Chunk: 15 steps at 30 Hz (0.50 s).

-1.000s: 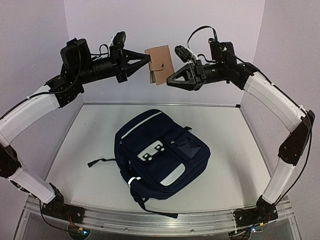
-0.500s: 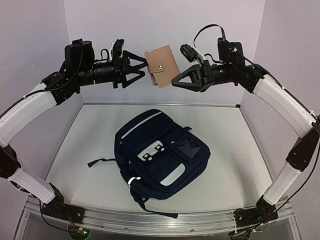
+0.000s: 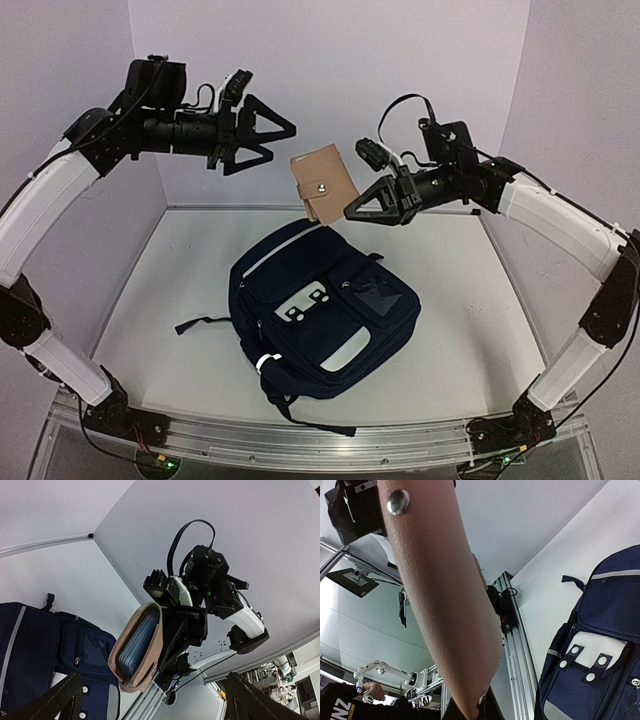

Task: Pack the student bag
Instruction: Pick up the personal item from the center of the board.

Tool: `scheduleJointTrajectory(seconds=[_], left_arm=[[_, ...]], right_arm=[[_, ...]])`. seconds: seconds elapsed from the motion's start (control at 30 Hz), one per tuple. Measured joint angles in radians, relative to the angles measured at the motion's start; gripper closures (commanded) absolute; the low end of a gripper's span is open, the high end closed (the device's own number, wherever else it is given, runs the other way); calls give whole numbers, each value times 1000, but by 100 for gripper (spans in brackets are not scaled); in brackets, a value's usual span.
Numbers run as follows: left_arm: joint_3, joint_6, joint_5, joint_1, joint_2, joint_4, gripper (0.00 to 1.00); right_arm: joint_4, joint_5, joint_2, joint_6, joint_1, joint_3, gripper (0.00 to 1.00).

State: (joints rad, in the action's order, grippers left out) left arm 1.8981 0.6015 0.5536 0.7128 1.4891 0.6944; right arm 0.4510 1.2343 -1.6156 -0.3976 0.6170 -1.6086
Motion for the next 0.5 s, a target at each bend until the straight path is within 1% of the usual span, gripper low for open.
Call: scheduleJointTrajectory(seconds=[0.17, 0.3, 0.43, 0.5], left_arm=[[0, -31, 66, 2, 66, 27, 13], [0, -53, 101, 10, 119, 44, 21], [0, -68, 133, 25, 149, 56, 23], [1, -79, 142, 38, 159, 64, 28]], right_arm=[[15, -5, 9, 15, 1, 35, 100], [26, -9, 10, 26, 2, 50, 100], [39, -13, 10, 34, 7, 53, 100], [41, -14, 10, 37, 13, 53, 100]])
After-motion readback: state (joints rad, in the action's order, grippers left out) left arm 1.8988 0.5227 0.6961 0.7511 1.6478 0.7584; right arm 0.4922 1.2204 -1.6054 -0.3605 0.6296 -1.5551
